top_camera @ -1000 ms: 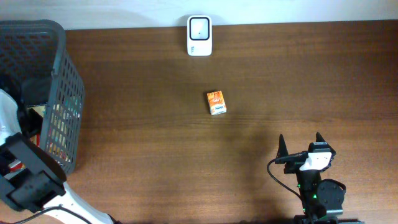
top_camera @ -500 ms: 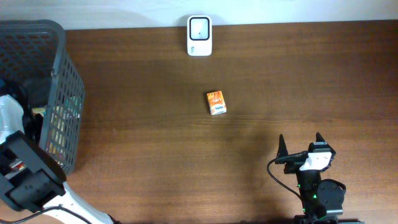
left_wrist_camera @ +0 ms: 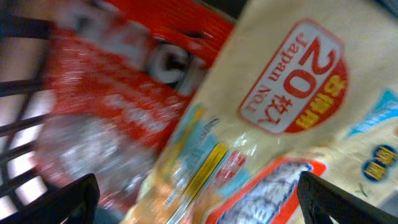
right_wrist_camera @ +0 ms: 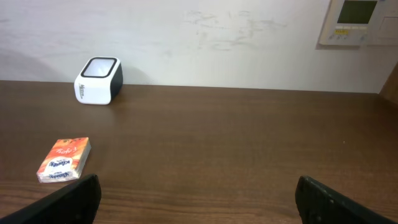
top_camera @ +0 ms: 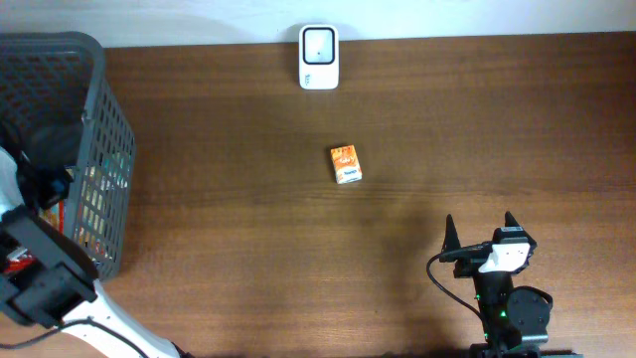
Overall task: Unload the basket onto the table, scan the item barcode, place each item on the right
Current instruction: 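Reach left gripper back into basket and grasp cream 20-pack bag, then lift cream bag out and drop it beside the orange box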
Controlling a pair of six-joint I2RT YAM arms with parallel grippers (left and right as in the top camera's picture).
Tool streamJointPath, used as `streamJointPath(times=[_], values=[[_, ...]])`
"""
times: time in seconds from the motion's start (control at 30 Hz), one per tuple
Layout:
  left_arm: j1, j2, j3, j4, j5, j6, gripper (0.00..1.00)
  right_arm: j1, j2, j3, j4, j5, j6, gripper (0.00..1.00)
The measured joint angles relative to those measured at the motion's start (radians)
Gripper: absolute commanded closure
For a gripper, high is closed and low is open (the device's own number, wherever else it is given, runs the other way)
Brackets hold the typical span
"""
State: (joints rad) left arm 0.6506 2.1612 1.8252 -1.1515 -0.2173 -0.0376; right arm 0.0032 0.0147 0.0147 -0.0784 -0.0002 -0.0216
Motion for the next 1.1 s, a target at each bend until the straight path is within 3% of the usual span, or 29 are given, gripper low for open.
streamJointPath(times=[0.2, 0.23, 0.27, 0.5, 0.7, 0.9, 1.1], values=[[-0.002, 0.032, 0.000, 0.001, 0.043, 0.039, 0.71, 0.000, 0.000, 0.000, 0.000, 0.000, 0.000, 0.01], [-0.002, 0.032, 0.000, 0.000, 0.046, 0.040, 0.82, 0.000, 0.000, 0.000, 0.000, 0.000, 0.000, 0.01], [-0.002, 0.032, 0.000, -0.002, 0.046, 0.043, 1.00, 0.000, 0.000, 0.000, 0.000, 0.000, 0.000, 0.01], [-0.002, 0.037, 0.064, -0.103, 0.058, 0.030, 1.00, 0.000, 0.000, 0.000, 0.000, 0.000, 0.000, 0.01], [-0.001, 0.047, 0.569, -0.382, 0.101, -0.053, 1.00, 0.000, 0.000, 0.000, 0.000, 0.000, 0.000, 0.01], [0.000, 0.037, 0.917, -0.535, 0.375, -0.064, 1.00, 0.000, 0.000, 0.000, 0.000, 0.000, 0.000, 0.01], [0.000, -0.094, 0.945, -0.536, 0.648, -0.064, 1.00, 0.000, 0.000, 0.000, 0.000, 0.000, 0.000, 0.01]])
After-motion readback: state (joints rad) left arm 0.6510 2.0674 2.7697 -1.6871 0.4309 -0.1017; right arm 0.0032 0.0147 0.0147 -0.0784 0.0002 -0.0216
